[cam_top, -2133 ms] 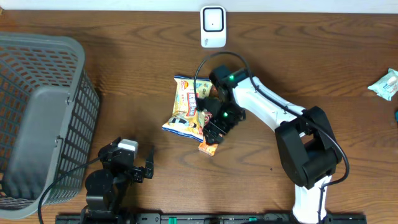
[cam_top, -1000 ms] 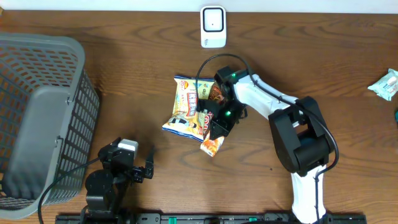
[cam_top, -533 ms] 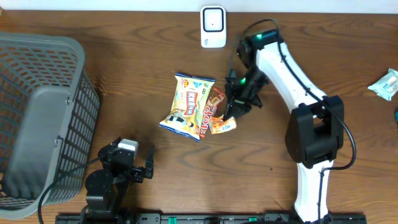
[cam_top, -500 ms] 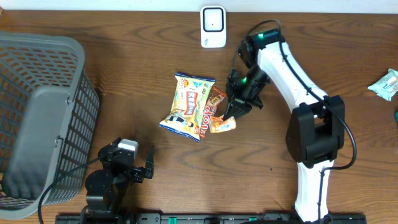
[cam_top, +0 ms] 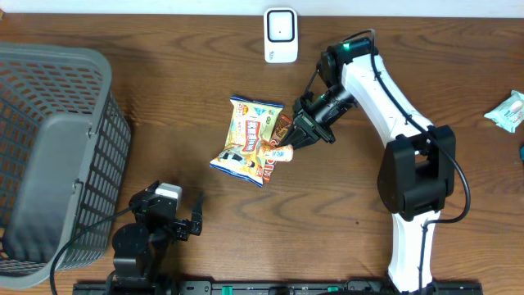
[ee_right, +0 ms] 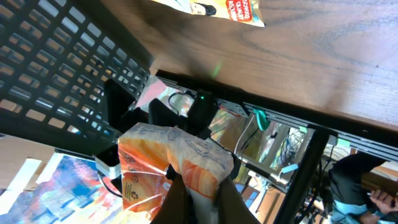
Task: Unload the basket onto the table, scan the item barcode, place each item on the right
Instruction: 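Lift tissue pack and hold it in front of scanner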
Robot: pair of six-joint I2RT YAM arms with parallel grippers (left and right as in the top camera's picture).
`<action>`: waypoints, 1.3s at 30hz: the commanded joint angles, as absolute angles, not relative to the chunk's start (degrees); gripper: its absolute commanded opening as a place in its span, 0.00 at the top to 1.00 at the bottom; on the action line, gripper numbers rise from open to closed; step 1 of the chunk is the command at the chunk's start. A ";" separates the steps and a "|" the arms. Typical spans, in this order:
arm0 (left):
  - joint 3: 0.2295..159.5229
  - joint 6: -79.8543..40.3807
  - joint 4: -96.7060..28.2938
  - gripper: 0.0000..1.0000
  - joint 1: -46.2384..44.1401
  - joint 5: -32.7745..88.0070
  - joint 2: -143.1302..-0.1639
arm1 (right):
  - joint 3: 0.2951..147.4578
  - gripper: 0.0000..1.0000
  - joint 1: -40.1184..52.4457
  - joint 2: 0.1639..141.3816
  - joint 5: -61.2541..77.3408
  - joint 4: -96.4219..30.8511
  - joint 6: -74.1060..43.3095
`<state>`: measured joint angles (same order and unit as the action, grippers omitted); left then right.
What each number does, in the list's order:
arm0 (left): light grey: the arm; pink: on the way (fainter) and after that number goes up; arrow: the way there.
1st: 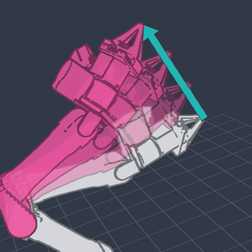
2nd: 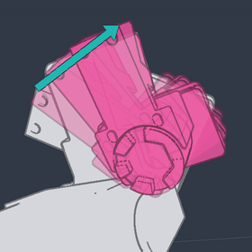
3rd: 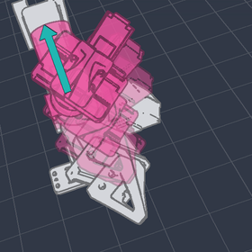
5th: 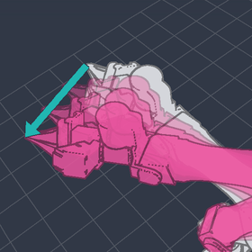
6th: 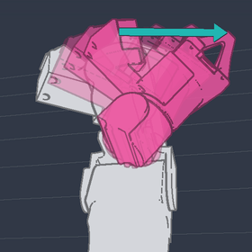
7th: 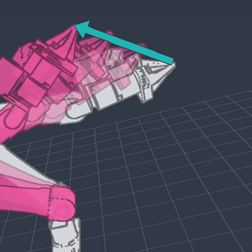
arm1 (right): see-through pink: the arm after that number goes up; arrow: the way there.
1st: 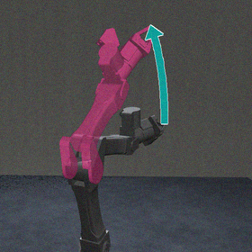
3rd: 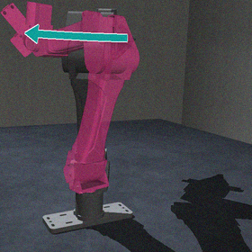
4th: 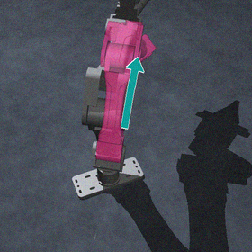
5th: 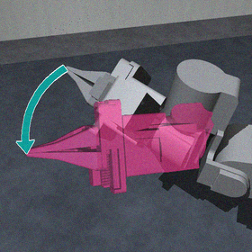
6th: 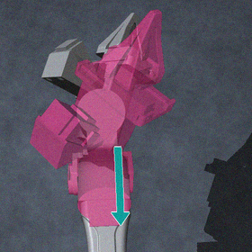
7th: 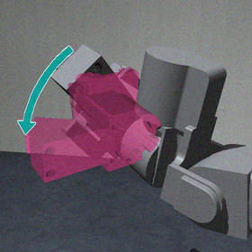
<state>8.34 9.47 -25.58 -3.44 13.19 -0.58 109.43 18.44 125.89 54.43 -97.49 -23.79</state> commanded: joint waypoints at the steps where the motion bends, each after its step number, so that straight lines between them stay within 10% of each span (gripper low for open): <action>1: 7.62 10.28 -26.76 0.01 -3.57 12.99 -0.27 | 109.69 0.99 18.41 125.47 55.27 -97.54 -25.26; 18: 7.62 10.28 -26.76 0.02 -3.57 12.99 -0.27 | 109.71 0.98 19.44 114.83 51.77 -94.15 -11.29; 39: 7.62 10.28 -26.76 0.02 -3.57 12.99 -0.27 | 109.69 0.99 20.03 109.47 -15.99 -40.93 -20.78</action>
